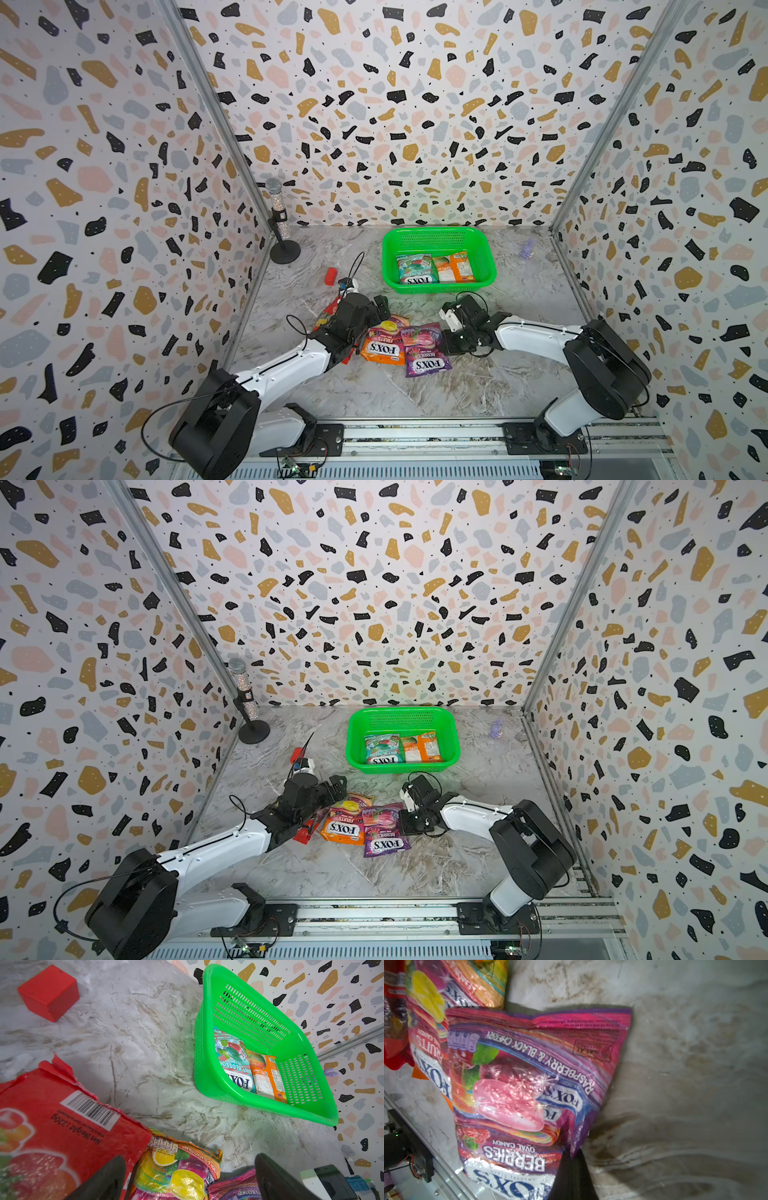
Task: Put the candies in the basket
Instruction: Pick up the candy at the center of the board, then place the candy in the basket.
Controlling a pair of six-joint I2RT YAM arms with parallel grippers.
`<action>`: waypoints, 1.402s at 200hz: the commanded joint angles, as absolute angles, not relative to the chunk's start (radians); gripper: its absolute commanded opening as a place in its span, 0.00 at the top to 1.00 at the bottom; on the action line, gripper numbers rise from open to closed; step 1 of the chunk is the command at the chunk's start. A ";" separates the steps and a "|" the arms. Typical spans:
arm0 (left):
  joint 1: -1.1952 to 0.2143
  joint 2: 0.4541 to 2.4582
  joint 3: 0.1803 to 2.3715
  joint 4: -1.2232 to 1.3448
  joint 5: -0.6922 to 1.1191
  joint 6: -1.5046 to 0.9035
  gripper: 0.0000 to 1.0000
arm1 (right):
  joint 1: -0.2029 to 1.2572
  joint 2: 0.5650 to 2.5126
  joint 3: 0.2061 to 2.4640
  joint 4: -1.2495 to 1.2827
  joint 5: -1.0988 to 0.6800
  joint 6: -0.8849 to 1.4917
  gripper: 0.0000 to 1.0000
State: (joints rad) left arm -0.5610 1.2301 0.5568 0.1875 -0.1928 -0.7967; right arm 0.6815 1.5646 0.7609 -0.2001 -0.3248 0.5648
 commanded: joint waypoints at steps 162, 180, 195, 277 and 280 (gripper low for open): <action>-0.557 1.166 0.507 0.135 -0.483 -0.996 0.00 | 0.684 1.193 1.137 -0.627 0.184 0.254 1.00; -0.557 1.169 0.509 0.133 -0.482 -0.994 0.00 | 0.684 1.214 1.182 -0.632 0.201 0.245 1.00; -0.558 1.171 0.510 0.133 -0.473 -0.998 0.00 | 0.683 1.231 1.218 -0.639 0.220 0.242 1.00; -0.559 1.235 0.568 0.297 -0.029 -0.636 0.00 | 0.605 1.405 1.461 -0.654 0.229 0.285 1.00; -0.558 1.243 0.569 0.303 -0.017 -0.632 0.00 | 0.600 1.418 1.479 -0.656 0.220 0.290 1.00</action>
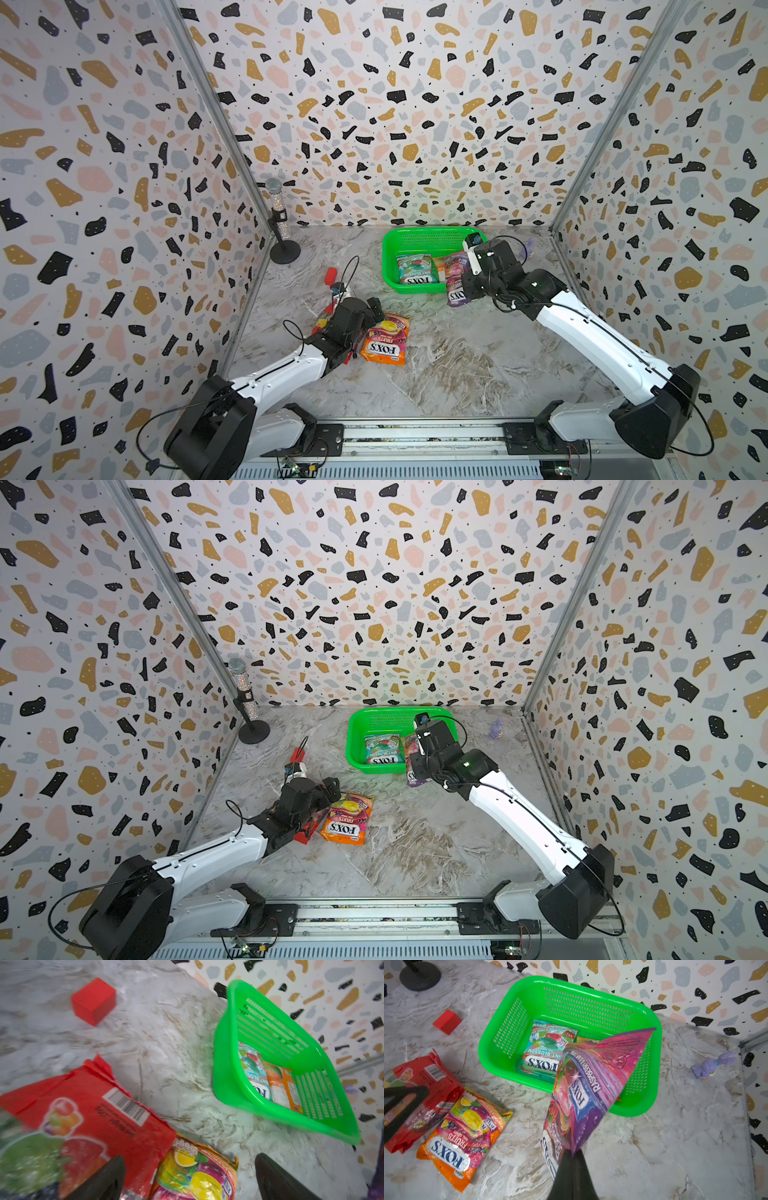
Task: Put the candies in the basket
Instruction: Place the candy in the basket.
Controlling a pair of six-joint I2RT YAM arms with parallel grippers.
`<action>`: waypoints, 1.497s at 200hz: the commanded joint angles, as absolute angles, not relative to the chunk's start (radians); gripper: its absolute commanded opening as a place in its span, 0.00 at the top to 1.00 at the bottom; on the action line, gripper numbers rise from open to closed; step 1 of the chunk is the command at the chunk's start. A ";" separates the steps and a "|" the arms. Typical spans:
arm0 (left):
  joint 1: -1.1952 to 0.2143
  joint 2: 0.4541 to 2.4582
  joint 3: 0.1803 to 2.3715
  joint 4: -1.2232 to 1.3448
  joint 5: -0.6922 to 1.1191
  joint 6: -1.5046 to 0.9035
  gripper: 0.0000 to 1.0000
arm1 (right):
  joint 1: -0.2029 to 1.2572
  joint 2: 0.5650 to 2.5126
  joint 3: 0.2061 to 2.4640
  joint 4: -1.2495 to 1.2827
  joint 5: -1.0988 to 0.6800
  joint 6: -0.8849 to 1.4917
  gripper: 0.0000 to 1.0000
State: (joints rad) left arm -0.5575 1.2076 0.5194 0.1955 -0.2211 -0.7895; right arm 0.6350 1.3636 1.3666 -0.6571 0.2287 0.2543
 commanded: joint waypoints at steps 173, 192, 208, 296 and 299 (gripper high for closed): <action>-0.568 1.172 0.389 0.600 -0.234 -0.488 0.00 | 0.541 2.270 2.254 -0.873 -0.072 0.387 1.00; -0.568 1.172 0.391 0.588 -0.238 -0.494 0.00 | 0.526 2.284 2.234 -0.881 -0.089 0.387 1.00; -0.568 1.173 0.396 0.579 -0.238 -0.496 0.00 | 0.522 2.288 2.219 -0.881 -0.089 0.382 1.00; -0.568 1.166 0.446 0.459 -0.237 -0.547 0.00 | 0.518 2.303 2.212 -0.891 -0.105 0.377 0.87; -0.568 1.165 0.452 0.446 -0.236 -0.549 0.00 | 0.518 2.301 2.211 -0.892 -0.105 0.376 0.84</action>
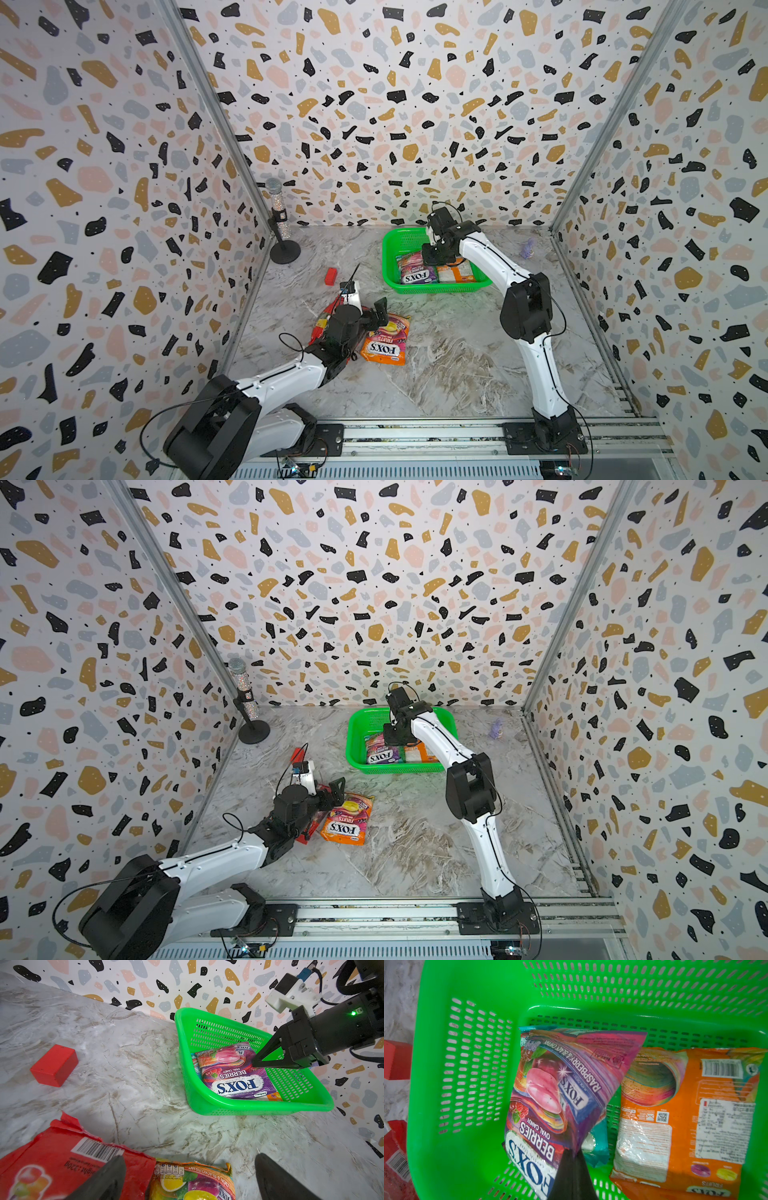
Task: Put the candies in the basket
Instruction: Place the candy in the basket.
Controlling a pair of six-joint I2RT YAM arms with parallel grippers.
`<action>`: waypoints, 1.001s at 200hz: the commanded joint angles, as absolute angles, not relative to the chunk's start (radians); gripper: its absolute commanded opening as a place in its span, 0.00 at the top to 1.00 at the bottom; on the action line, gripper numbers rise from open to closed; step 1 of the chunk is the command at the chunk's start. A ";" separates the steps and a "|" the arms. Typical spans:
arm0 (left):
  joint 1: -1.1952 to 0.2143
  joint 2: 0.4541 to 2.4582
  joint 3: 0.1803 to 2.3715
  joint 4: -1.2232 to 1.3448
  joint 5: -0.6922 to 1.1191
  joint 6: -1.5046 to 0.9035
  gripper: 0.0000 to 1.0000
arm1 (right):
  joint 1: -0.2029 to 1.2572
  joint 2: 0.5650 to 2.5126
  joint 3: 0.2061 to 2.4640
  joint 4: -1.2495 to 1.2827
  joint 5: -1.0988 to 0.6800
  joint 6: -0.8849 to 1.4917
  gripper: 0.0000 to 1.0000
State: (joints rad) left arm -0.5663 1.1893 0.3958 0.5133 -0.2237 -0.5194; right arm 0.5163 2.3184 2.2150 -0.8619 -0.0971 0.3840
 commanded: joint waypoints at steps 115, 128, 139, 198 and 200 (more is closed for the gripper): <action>-0.566 1.086 0.437 0.371 -0.322 -0.597 0.00 | 0.518 2.302 2.192 -0.919 -0.046 0.344 0.51; -0.566 1.074 0.434 0.358 -0.348 -0.621 0.00 | 0.518 2.321 2.189 -0.920 -0.045 0.340 0.45; -0.566 1.066 0.434 0.342 -0.368 -0.635 0.00 | 0.518 2.335 2.189 -0.920 -0.045 0.339 0.42; -0.566 1.017 0.410 0.306 -0.481 -0.677 0.00 | 0.519 2.371 2.192 -0.858 -0.161 0.376 0.40; -0.566 1.015 0.410 0.305 -0.483 -0.678 0.00 | 0.519 2.370 2.192 -0.859 -0.162 0.377 0.40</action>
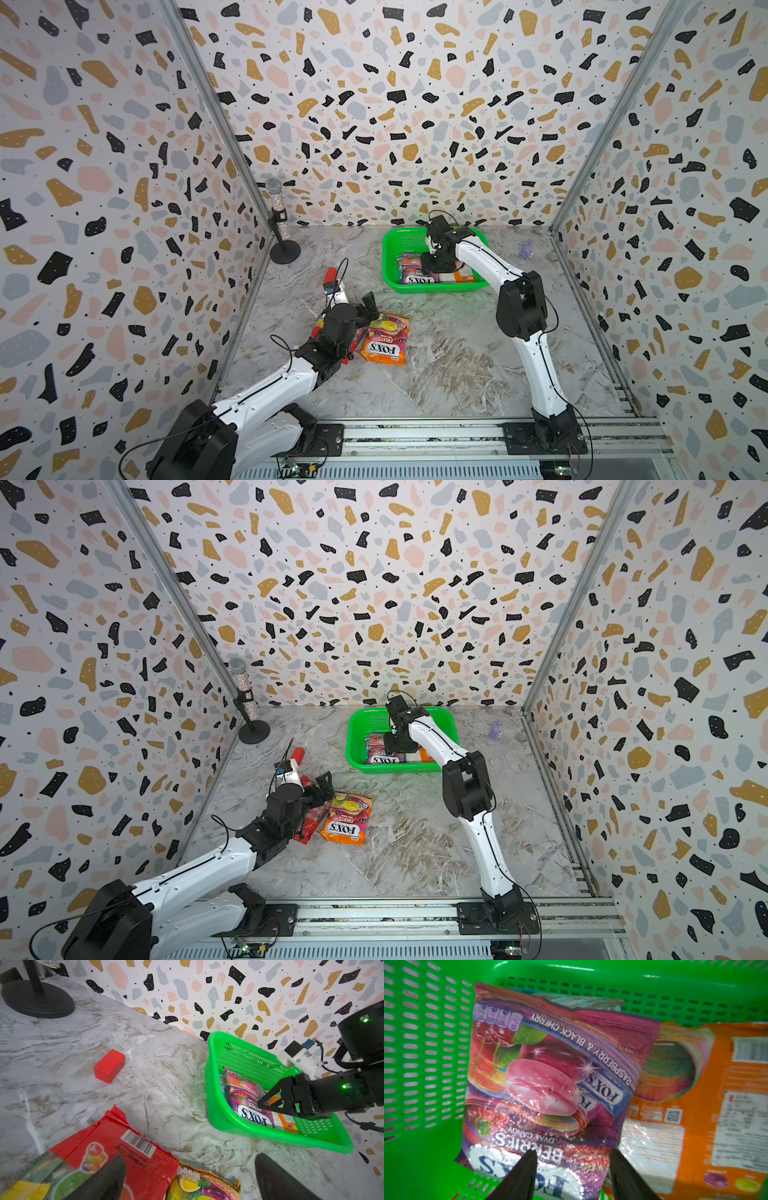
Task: Put the candies in the basket
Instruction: Place the candy in the basket, then pick up the candy at the center of the board.
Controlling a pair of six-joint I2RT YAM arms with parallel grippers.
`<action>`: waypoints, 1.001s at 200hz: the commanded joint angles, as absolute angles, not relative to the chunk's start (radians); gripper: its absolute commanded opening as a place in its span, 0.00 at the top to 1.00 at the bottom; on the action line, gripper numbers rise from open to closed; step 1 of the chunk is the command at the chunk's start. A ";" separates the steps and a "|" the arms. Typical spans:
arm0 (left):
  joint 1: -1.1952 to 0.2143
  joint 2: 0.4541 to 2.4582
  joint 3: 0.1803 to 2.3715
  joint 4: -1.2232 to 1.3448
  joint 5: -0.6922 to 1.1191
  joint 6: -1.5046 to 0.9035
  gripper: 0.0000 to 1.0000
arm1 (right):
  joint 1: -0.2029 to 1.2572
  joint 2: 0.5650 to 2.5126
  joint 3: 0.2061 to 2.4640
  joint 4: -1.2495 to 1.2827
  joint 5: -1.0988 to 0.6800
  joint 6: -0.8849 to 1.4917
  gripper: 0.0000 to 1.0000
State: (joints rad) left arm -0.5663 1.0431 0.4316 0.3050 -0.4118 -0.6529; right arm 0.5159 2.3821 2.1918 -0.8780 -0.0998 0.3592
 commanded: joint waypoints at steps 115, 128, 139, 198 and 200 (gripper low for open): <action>-0.566 0.976 0.394 0.228 -0.698 -0.826 0.00 | 0.543 1.875 1.749 -0.717 -0.136 0.377 0.41; -0.566 0.979 0.395 0.208 -0.726 -0.868 0.00 | 0.553 1.781 1.607 -0.649 -0.163 0.407 0.41; -0.566 0.982 0.399 0.173 -0.771 -0.919 0.00 | 0.570 1.710 1.470 -0.573 -0.198 0.441 0.41; -0.566 1.039 0.457 0.010 -0.849 -1.106 0.00 | 0.739 1.525 0.930 -0.111 -0.227 0.706 0.41; -0.566 1.042 0.457 0.009 -0.849 -1.108 0.00 | 0.741 1.530 0.930 -0.109 -0.229 0.711 0.41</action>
State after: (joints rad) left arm -0.5659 1.0264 0.4126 0.0647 -0.8032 -1.0363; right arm 0.7071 1.5257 0.9947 -0.3149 -0.2096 0.5789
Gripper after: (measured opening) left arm 0.996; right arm 0.593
